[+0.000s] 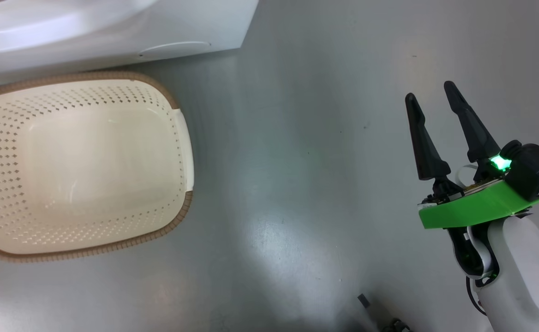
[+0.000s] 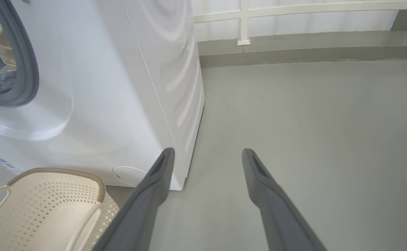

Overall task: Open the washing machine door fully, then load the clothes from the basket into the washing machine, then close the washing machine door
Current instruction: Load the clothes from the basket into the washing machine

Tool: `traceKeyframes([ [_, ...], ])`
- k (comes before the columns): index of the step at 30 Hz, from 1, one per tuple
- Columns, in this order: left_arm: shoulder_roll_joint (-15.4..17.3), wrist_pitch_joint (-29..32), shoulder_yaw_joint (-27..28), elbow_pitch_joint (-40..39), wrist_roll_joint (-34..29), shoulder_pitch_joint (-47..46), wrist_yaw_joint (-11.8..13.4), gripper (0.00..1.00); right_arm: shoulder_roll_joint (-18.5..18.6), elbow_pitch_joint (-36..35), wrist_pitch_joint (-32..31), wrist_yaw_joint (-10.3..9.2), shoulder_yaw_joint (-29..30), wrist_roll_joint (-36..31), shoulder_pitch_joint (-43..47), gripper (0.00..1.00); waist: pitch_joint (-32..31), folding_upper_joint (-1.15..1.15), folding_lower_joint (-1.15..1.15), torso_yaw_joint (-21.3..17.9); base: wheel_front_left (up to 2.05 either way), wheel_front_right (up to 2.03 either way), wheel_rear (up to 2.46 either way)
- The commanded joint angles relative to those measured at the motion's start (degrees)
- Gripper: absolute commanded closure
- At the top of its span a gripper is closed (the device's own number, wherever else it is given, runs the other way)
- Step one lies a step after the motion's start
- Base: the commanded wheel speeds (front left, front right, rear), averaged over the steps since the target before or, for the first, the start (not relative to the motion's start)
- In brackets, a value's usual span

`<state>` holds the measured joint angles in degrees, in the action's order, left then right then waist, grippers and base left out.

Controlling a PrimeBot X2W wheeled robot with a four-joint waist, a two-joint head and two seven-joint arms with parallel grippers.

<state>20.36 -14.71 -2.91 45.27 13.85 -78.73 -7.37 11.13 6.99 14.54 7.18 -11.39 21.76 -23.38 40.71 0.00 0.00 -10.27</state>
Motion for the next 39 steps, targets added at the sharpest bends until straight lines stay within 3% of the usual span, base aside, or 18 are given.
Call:
traceKeyframes([
  [1,3.16,-0.29,1.24,-1.77,-0.16,1.17,-0.12,0.78,0.08,-1.27,0.46,0.31,-1.25,0.83,0.48,0.00,0.02,0.00,0.00,-0.11,0.00,0.00,0.00],
  [2,3.17,-0.29,1.66,-1.38,-0.14,1.57,-0.12,0.22,0.04,-1.23,0.46,0.31,-1.28,0.84,0.46,0.00,0.02,0.00,0.00,-0.08,0.00,0.00,0.00],
  [3,3.10,-0.29,1.89,-0.95,-0.19,1.88,-0.12,0.00,-0.02,-1.19,0.46,0.31,-1.29,0.86,0.42,0.00,0.00,0.00,0.00,-0.04,0.00,0.00,0.00],
  [24,1.44,-0.29,3.34,0.94,0.18,6.86,-0.12,0.00,0.95,-0.73,0.46,0.31,-2.19,1.06,0.88,0.00,-3.65,0.00,0.00,0.95,0.00,0.00,0.00],
  [32,3.25,1.64,-3.33,13.48,0.15,0.70,-0.12,0.00,0.76,-0.95,0.46,0.31,-2.82,1.21,1.84,0.00,-3.69,0.00,0.00,-0.48,0.00,0.00,0.00],
  [36,4.33,4.96,-4.77,20.04,-0.04,-3.64,-0.11,0.00,0.42,-0.73,0.46,0.31,-2.90,1.28,2.32,0.00,-4.04,0.00,0.00,-1.17,0.00,0.00,0.00],
  [39,4.52,4.22,-5.13,22.49,-0.23,-6.05,0.23,0.00,0.00,-0.65,0.46,0.31,-2.74,1.23,2.45,0.00,-4.29,0.00,0.00,-1.42,0.00,0.00,0.00],
])
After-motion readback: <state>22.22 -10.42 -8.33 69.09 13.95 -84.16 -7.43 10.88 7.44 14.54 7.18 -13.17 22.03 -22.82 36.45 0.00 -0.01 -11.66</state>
